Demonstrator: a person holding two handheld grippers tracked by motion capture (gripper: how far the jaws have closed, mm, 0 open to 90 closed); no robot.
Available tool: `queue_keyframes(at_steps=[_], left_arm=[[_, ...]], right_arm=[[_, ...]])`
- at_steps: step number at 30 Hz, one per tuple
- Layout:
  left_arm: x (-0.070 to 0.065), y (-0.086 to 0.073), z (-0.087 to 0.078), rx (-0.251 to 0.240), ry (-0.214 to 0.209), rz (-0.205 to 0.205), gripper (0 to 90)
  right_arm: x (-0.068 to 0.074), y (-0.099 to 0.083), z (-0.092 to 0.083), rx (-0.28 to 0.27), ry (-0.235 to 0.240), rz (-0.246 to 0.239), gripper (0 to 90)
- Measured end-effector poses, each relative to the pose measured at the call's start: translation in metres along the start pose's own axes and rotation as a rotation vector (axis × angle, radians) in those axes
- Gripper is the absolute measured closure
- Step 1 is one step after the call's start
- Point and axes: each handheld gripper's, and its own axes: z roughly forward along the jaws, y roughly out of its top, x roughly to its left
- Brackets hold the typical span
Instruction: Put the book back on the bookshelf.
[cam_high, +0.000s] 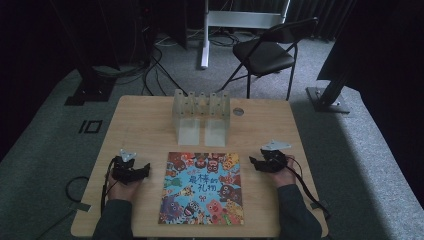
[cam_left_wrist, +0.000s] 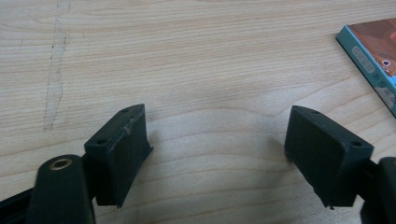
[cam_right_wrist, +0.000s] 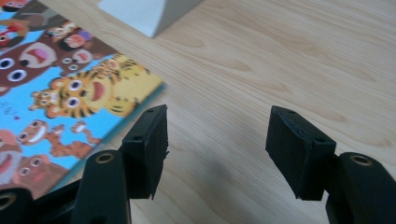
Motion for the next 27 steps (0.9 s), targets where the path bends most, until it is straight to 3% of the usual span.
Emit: queue_keyframes(at_steps=[7,8,10,11,13,17,19,20,21,22,23,25,26,27], left_arm=[[-0.002,0.000,-0.004,0.007,-0.026,0.026,35.9],[-0.006,0.001,-0.007,0.025,-0.019,0.035,42.0],[-0.009,0.001,-0.010,0.031,-0.002,0.055,43.3],[-0.013,0.001,-0.015,0.025,-0.030,0.081,43.3],[-0.016,0.001,-0.018,0.012,-0.043,0.090,43.3],[-0.032,0.002,-0.028,-0.024,-0.112,0.151,41.4],[-0.049,0.000,-0.032,-0.047,-0.145,0.207,37.6],[-0.049,0.000,-0.032,-0.047,-0.145,0.207,35.5],[-0.056,-0.001,-0.034,-0.048,-0.165,0.228,35.5],[-0.066,-0.002,-0.036,-0.052,-0.204,0.255,29.7],[-0.066,-0.002,-0.036,-0.052,-0.204,0.255,29.0],[-0.078,-0.005,-0.038,-0.052,-0.238,0.295,24.8],[-0.090,-0.008,-0.042,-0.056,-0.287,0.334,22.9],[-0.090,-0.008,-0.042,-0.056,-0.287,0.334,19.7]], right_arm=[[0.012,0.012,0.006,0.007,0.032,-0.041,37.2],[0.014,0.017,0.006,0.001,0.039,-0.050,35.9],[0.015,0.019,0.006,-0.004,0.045,-0.054,35.1],[0.017,0.022,0.007,-0.008,0.050,-0.060,33.8],[0.018,0.024,0.007,-0.010,0.055,-0.061,33.1],[0.022,0.030,0.010,-0.015,0.079,-0.065,30.4],[0.023,0.031,0.012,-0.017,0.091,-0.067,29.5],[0.023,0.031,0.012,-0.017,0.091,-0.067,29.5],[0.023,0.031,0.012,-0.019,0.100,-0.069,28.9],[0.025,0.033,0.013,-0.021,0.111,-0.075,27.3],[0.026,0.033,0.014,-0.018,0.117,-0.081,26.5],[0.029,0.034,0.015,-0.015,0.128,-0.093,24.7],[0.030,0.035,0.016,-0.014,0.134,-0.097,24.2],[0.030,0.035,0.016,-0.014,0.134,-0.097,24.2]])
